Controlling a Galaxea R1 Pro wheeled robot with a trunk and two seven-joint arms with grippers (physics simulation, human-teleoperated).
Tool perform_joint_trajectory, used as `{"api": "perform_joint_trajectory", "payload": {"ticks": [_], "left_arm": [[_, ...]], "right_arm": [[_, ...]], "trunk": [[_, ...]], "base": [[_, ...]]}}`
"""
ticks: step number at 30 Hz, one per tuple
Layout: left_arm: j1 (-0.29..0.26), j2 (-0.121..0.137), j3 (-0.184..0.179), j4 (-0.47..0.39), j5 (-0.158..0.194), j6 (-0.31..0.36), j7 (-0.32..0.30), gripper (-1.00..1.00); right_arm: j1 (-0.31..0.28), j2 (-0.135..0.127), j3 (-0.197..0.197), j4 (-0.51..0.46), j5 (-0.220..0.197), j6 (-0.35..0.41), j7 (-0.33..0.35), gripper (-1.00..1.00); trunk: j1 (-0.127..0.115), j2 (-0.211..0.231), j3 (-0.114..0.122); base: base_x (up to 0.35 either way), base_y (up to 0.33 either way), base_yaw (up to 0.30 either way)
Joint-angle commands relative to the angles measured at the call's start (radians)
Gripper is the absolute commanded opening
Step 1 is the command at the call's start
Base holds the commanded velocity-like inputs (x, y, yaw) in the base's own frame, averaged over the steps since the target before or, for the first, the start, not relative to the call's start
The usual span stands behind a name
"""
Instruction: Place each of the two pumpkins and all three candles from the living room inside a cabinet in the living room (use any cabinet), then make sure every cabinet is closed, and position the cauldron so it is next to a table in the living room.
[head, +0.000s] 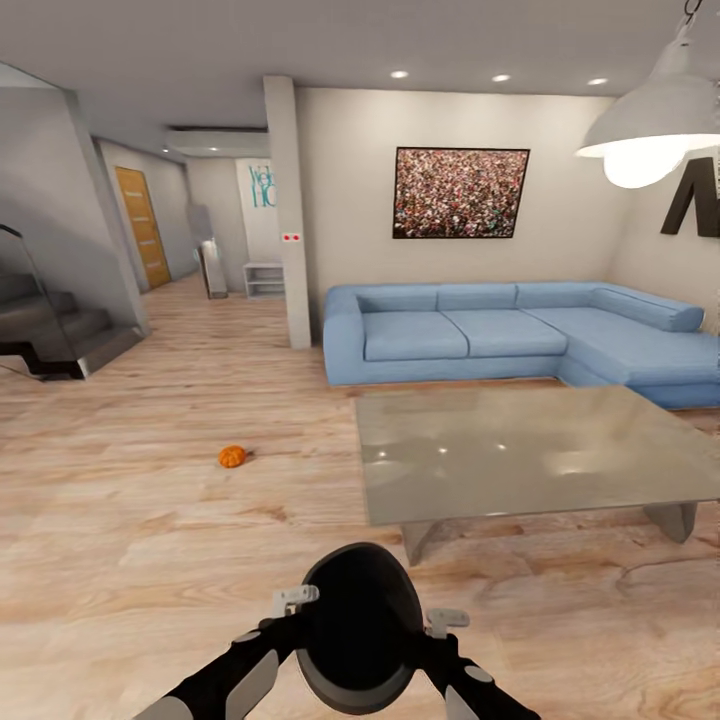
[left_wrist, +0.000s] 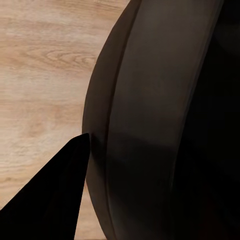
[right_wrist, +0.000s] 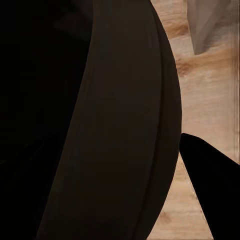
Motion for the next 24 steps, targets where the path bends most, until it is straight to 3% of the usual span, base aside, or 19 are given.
{"api": "perform_joint_trajectory", "payload": {"ticks": [1,17,24], "left_arm": [[-0.001,0.004,-0.007,0.022,0.011,0.002,0.009,-1.00],[-0.001,0.005,-0.007,0.022,0.011,0.002,0.009,-1.00],[-0.001,0.006,-0.007,0.022,0.011,0.002,0.008,-1.00]], "right_arm": [[-0.002,-0.001,0.002,-0.011,-0.007,-0.013,0.009,-1.00],[-0.002,0.000,0.002,-0.011,-0.008,-0.013,0.009,-1.00],[-0.002,0.001,0.002,-0.011,-0.008,-0.013,0.009,-1.00]], "trunk": [[0.000,-0.001,-0.001],[0.000,-0.001,-0.001],[0.000,-0.001,-0.001]], "base": [[0.014,-0.322,0.000],[0.003,-0.310,0.000],[0.135,-0.230,0.000]]}}
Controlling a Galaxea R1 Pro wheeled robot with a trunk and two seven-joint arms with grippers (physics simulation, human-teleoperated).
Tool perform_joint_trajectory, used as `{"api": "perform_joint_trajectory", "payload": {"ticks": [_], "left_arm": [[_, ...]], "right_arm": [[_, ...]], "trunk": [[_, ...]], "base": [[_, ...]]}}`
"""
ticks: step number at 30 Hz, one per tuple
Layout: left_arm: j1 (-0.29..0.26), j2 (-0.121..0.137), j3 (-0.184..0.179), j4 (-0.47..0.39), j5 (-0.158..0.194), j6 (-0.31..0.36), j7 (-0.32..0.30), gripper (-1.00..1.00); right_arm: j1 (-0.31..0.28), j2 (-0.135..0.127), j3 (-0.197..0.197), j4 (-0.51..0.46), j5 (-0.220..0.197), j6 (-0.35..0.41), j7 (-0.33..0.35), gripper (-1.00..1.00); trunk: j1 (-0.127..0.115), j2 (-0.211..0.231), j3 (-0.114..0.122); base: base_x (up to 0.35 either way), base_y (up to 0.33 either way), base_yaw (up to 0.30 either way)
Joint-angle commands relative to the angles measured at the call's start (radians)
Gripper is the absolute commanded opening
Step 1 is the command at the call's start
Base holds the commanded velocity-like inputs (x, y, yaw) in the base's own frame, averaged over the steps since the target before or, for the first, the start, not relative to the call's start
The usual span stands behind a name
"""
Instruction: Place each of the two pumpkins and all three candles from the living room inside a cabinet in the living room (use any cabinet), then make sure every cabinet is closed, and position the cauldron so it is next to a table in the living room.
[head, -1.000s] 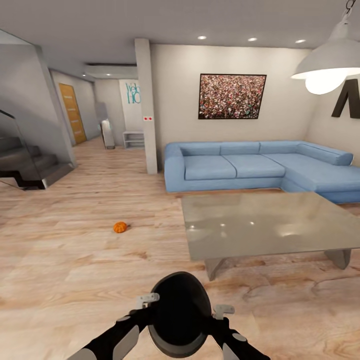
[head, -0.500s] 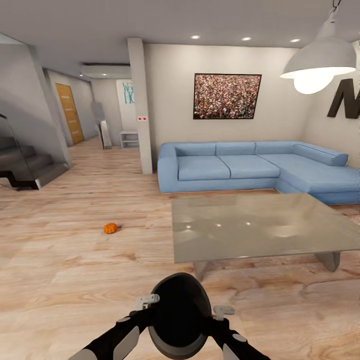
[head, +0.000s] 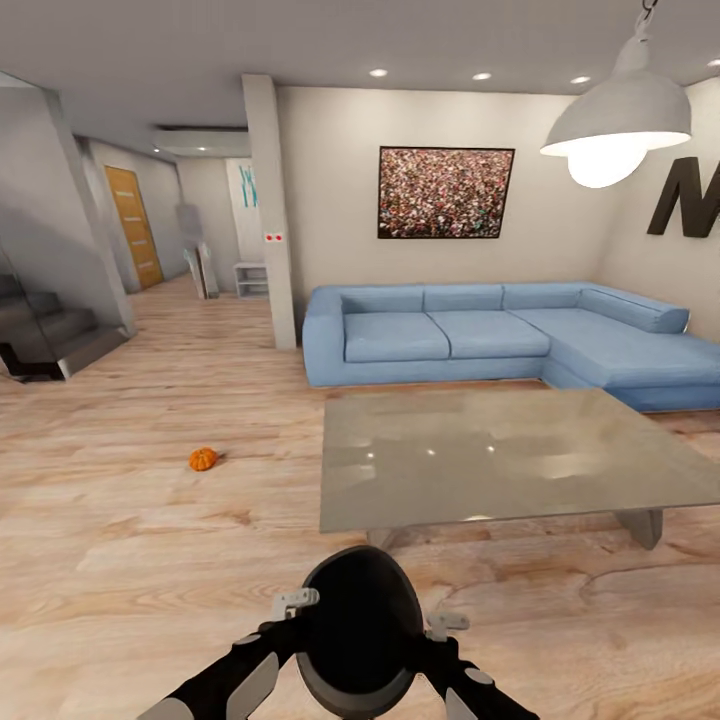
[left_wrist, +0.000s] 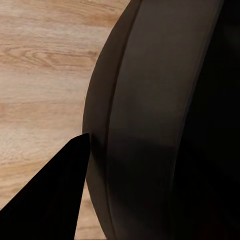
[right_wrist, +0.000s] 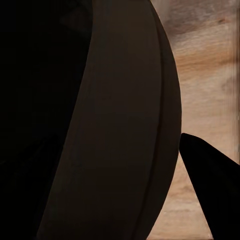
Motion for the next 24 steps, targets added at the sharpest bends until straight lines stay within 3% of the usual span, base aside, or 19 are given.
{"api": "perform_joint_trajectory", "payload": {"ticks": [1,13,24], "left_arm": [[-0.001,0.012,-0.002,0.006,0.004,0.002,0.009,-1.00],[-0.001,0.013,-0.001,0.004,0.005,0.002,0.007,-1.00],[-0.001,0.014,-0.001,0.004,0.005,0.004,0.008,-1.00]], "right_arm": [[-0.001,0.000,0.002,-0.023,-0.008,-0.017,0.007,-1.00],[-0.001,-0.001,0.002,-0.023,-0.008,-0.017,0.007,-1.00],[-0.001,-0.002,0.002,-0.023,-0.008,-0.018,0.009,-1.00]], "trunk": [[0.000,-0.001,-0.001],[0.000,-0.001,-0.001],[0.042,-0.078,-0.035]], "base": [[0.193,-0.226,0.000],[0.041,-0.051,0.000],[0.000,0.000,0.000]]}}
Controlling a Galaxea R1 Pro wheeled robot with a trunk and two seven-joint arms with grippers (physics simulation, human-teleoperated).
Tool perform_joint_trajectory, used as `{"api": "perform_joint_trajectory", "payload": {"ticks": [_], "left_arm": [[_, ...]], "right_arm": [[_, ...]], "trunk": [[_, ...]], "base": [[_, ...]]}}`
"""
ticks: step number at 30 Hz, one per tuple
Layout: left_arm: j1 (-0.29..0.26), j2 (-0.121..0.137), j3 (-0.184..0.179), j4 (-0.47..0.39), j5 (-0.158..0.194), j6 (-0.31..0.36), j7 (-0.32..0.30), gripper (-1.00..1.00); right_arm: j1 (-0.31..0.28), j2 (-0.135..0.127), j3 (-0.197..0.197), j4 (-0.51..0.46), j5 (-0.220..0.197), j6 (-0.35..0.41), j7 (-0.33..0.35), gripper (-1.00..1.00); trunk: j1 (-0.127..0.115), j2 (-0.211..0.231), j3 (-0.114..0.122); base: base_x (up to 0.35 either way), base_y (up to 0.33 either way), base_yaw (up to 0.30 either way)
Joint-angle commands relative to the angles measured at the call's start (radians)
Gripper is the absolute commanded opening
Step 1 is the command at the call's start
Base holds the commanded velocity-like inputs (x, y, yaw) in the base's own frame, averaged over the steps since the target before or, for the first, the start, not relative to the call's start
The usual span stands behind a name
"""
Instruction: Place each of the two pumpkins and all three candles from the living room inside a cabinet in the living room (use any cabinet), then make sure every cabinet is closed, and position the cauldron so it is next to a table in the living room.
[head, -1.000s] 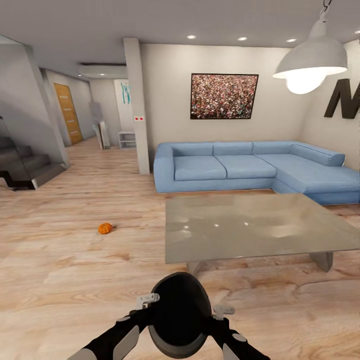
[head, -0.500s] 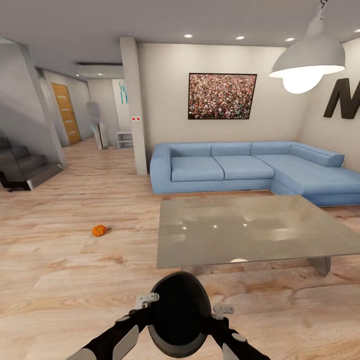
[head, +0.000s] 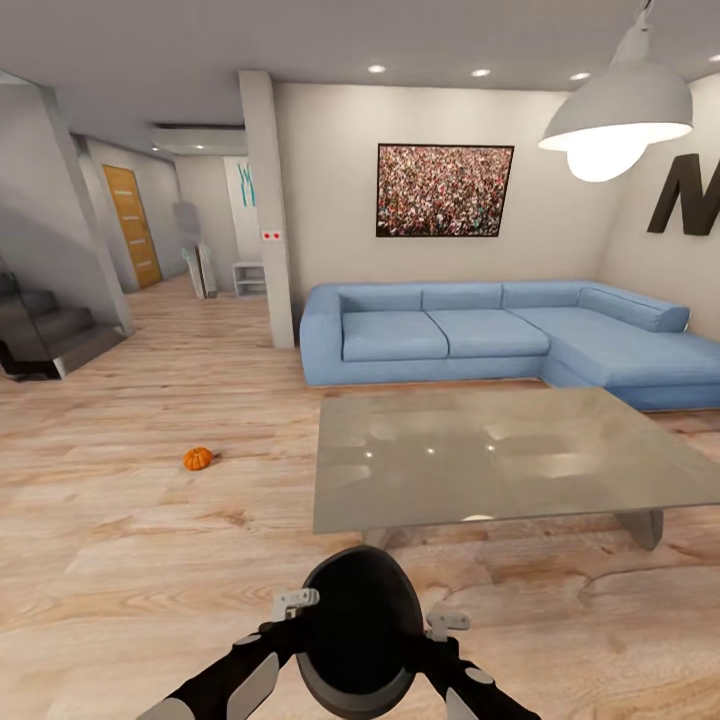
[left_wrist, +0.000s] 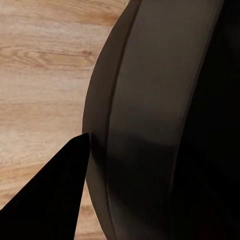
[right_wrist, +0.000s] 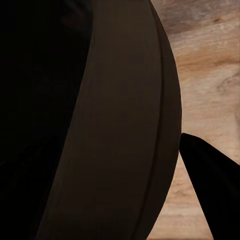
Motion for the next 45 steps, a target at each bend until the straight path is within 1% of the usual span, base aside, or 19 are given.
{"api": "perform_joint_trajectory", "payload": {"ticks": [1,16,21,24,25,27,34,45], "left_arm": [[-0.001,0.017,-0.006,0.001,0.009,0.002,0.010,-1.00],[-0.001,0.017,-0.006,0.002,0.008,-0.005,0.008,-1.00],[-0.001,0.017,-0.006,0.002,0.008,-0.019,0.007,-1.00],[-0.001,0.015,-0.006,0.002,0.008,-0.056,0.004,-1.00],[-0.001,0.014,-0.006,0.002,0.006,-0.075,0.003,-1.00],[-0.001,0.013,-0.005,0.002,0.005,-0.092,0.002,-1.00],[-0.001,0.015,-0.005,0.002,0.005,-0.104,0.001,-1.00],[-0.001,0.016,-0.006,0.002,0.007,-0.117,0.001,-1.00]], "right_arm": [[-0.002,-0.001,0.003,-0.022,-0.008,-0.022,0.008,-1.00],[-0.001,0.005,0.001,-0.022,-0.008,-0.024,-0.004,-1.00],[-0.001,0.008,0.001,-0.023,-0.008,-0.023,-0.005,-1.00],[-0.001,0.008,0.001,-0.025,-0.008,-0.022,-0.005,-1.00],[-0.001,0.008,0.002,-0.033,-0.008,-0.022,-0.005,-1.00],[-0.001,0.007,0.002,-0.045,-0.008,-0.020,-0.006,-1.00],[-0.001,0.007,0.002,-0.054,-0.008,-0.019,-0.007,-1.00],[-0.001,0.006,0.001,-0.059,-0.009,-0.023,-0.005,-1.00]], "trunk": [[0.004,-0.008,-0.004],[0.061,-0.113,-0.051],[0.080,-0.148,-0.067],[0.092,-0.169,-0.076],[0.092,-0.169,-0.076],[0.092,-0.169,-0.076],[0.092,-0.169,-0.076],[0.134,-0.246,-0.111]], "base": [[0.000,0.000,0.000],[0.000,0.000,0.000],[0.000,0.000,0.000],[0.000,0.000,0.000],[0.000,0.000,0.000],[0.000,0.000,0.000],[0.000,0.000,0.000],[0.000,0.000,0.000]]}}
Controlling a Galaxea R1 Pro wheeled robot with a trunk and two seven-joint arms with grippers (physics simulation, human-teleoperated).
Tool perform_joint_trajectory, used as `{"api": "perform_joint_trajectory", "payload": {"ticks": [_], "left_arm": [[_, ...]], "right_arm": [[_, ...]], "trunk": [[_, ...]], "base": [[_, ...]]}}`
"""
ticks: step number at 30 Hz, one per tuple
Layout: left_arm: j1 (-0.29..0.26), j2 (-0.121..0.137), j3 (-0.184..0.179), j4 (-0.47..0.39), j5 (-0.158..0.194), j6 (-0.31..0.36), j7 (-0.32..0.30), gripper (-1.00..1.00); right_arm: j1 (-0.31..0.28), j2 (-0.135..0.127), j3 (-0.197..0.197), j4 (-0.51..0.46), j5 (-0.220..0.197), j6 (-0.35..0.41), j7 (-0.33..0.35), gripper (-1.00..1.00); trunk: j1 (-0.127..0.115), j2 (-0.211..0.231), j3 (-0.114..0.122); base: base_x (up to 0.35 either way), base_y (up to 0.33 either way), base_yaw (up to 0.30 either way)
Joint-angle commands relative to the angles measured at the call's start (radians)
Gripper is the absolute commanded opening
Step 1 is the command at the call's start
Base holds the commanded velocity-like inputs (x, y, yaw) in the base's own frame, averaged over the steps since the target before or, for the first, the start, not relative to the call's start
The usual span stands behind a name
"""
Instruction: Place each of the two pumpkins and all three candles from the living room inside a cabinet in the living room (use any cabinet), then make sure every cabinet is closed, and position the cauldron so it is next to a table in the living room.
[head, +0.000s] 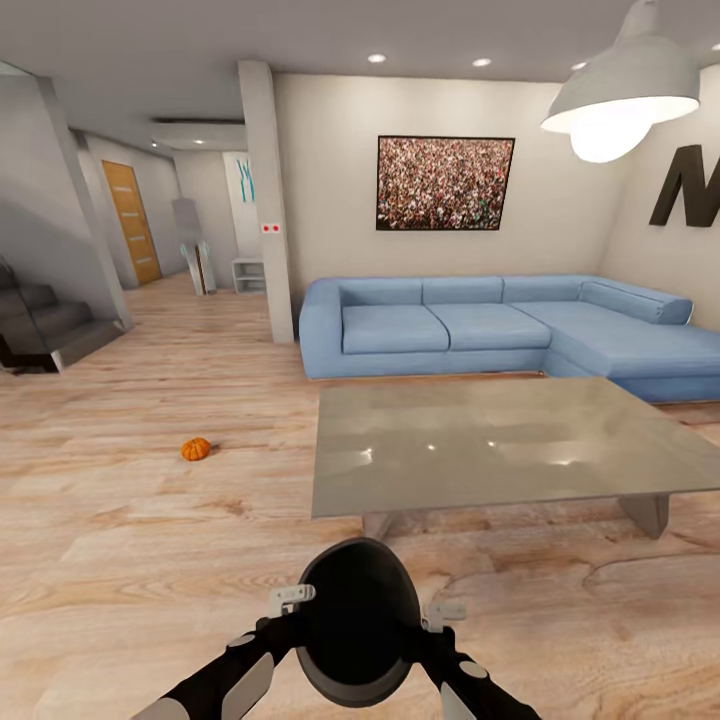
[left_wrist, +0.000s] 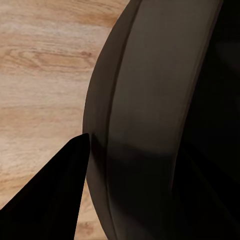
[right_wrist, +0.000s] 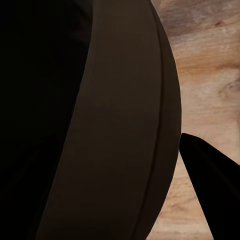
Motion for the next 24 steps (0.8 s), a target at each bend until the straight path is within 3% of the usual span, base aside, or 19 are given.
{"api": "perform_joint_trajectory", "payload": {"ticks": [1,24], "left_arm": [[0.000,0.002,-0.005,-0.001,-0.005,-0.063,0.038,-1.00],[0.000,0.002,-0.005,-0.001,-0.004,-0.063,0.038,-1.00]], "right_arm": [[-0.002,0.000,-0.019,-0.024,-0.031,-0.004,0.029,-1.00],[-0.002,-0.002,-0.019,-0.024,-0.032,-0.005,0.032,-1.00]], "trunk": [[0.004,-0.008,-0.004],[0.092,-0.169,-0.076]], "base": [[0.000,0.000,0.000],[0.000,0.000,0.000]]}}
